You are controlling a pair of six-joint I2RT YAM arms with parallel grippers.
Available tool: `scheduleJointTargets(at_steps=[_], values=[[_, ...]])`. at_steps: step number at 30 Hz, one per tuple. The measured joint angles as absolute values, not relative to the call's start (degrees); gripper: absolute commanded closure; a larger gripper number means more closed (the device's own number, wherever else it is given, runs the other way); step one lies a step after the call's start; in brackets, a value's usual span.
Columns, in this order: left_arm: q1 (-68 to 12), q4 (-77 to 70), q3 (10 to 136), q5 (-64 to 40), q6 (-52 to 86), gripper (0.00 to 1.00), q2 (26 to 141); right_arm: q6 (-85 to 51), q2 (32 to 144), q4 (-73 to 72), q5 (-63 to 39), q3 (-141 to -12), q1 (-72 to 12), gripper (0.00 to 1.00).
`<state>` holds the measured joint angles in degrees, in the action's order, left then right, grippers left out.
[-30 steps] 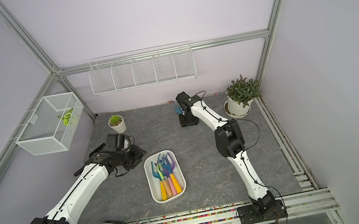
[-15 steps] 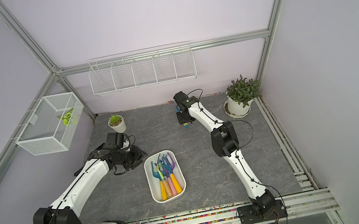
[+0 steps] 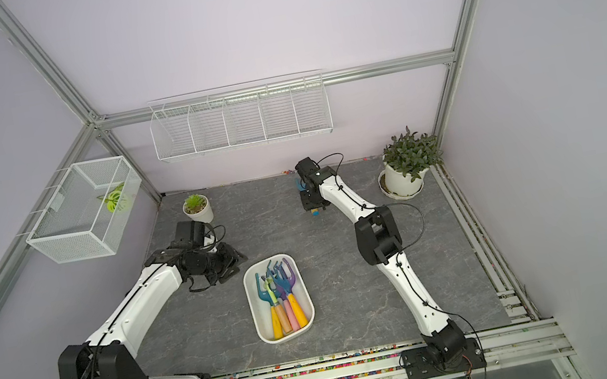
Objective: Put the rake into the storage box
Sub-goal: Pick up the rake at the center of the board.
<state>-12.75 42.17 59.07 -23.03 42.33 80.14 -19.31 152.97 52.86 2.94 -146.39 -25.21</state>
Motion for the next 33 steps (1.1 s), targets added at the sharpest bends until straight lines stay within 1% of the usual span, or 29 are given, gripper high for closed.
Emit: scheduleJointTargets(at_steps=[4, 8, 9, 11, 12, 16, 20, 25, 26, 30, 33], values=[[-12.75, 42.17, 59.09, -23.03, 42.35, 0.54, 80.16, -19.62, 152.97, 52.42, 2.76, -146.56, -25.04, 0.62], [-12.75, 42.17, 59.11, -23.03, 42.35, 0.54, 80.16, -19.66, 152.97, 52.40, 2.68, -146.56, -25.04, 0.63], [-12.75, 42.17, 59.11, -23.03, 42.35, 0.54, 80.16, -19.66, 152.99, 52.40, 2.57, -146.56, -25.04, 0.62], [-12.75, 42.17, 59.11, -23.03, 42.37, 0.54, 80.16, -19.70, 153.27, 52.40, 2.31, -146.74, -25.04, 0.56], [-12.75, 42.17, 59.11, -23.03, 42.37, 0.54, 80.16, -19.68, 153.51, 52.36, 1.93, -146.85, -25.04, 0.55], [-12.75, 42.19, 59.11, -23.05, 42.70, 0.54, 79.61, -20.01, 154.71, 52.25, 0.78, -146.98, -25.04, 0.55], [-12.75, 42.37, 59.07, -23.05, 42.87, 0.54, 78.24, -20.73, 155.11, 52.07, 0.14, -147.13, -25.04, 0.67], [-12.75, 42.59, 59.02, -23.05, 43.05, 0.54, 76.86, -21.54, 155.22, 52.03, -0.19, -147.20, -25.04, 0.97], [-12.75, 42.59, 59.02, -23.05, 43.09, 0.54, 76.69, -21.61, 155.22, 52.05, -0.23, -147.20, -25.04, 1.00], [-12.75, 42.57, 59.02, -23.05, 43.24, 0.54, 76.38, -21.65, 155.02, 51.86, -0.67, -146.82, -25.04, 1.00], [-12.75, 42.50, 59.02, -23.20, 43.24, 0.54, 76.38, -21.87, 151.28, 49.45, -2.22, -140.05, -24.99, 1.00]])
